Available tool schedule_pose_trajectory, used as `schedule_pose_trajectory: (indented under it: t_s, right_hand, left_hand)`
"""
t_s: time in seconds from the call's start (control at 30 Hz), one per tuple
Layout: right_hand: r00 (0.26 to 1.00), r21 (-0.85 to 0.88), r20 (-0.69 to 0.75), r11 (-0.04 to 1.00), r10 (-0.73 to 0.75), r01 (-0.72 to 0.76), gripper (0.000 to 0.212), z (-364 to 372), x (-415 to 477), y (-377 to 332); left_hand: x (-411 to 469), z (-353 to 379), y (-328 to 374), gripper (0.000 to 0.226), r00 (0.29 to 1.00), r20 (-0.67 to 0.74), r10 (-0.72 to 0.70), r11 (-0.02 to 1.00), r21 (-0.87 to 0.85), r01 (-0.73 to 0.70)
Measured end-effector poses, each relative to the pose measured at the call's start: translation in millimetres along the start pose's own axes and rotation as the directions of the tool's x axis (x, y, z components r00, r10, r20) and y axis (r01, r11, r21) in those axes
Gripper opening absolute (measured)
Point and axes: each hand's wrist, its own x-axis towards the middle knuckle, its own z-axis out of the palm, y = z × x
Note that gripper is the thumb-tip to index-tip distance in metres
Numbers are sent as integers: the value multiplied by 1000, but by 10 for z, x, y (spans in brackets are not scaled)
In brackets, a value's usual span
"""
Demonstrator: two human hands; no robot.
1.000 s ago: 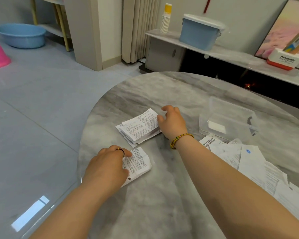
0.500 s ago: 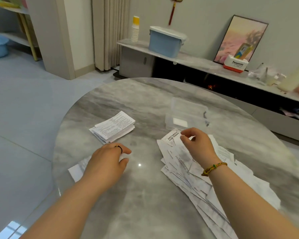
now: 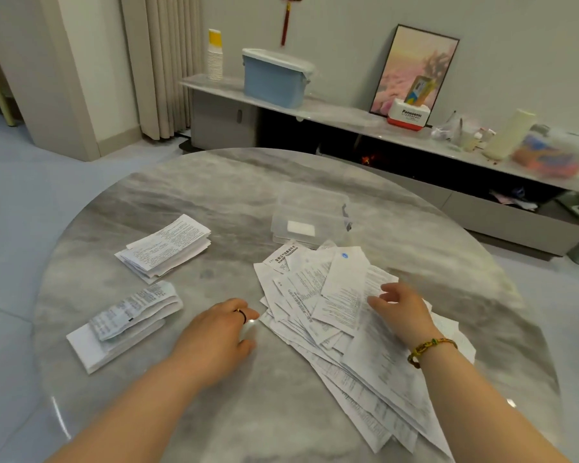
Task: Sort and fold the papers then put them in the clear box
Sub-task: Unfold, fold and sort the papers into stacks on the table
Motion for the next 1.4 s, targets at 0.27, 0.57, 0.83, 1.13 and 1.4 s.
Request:
schedule_pose_trajectory:
  t_s: [0.27,0.57,0.83,1.13,1.4]
  right_hand:
    - [998,-142,60,990,23,-14,69,188,224,-126]
    - [983,-152,-36,971,180,-183,71,-28,455,-1]
    - [981,-98,-25,976,190,-192,78,9,559,21]
    - [987,-150,27,977,160,-154,92,45,614,-9]
    - [950,148,-311,988,11,37,22,30,571,36]
  left_hand:
    - [23,84,-36,55,996,86,-14,997,75,8]
    - [34,84,-48,55,996,86,-35,998,50,30]
    - [48,83,-41,55,995,95,-37,998,49,33]
    - [65,80,-45,55,994,98,-45,998,51,40]
    - [74,51,-22,55,994,97,-49,997,61,43]
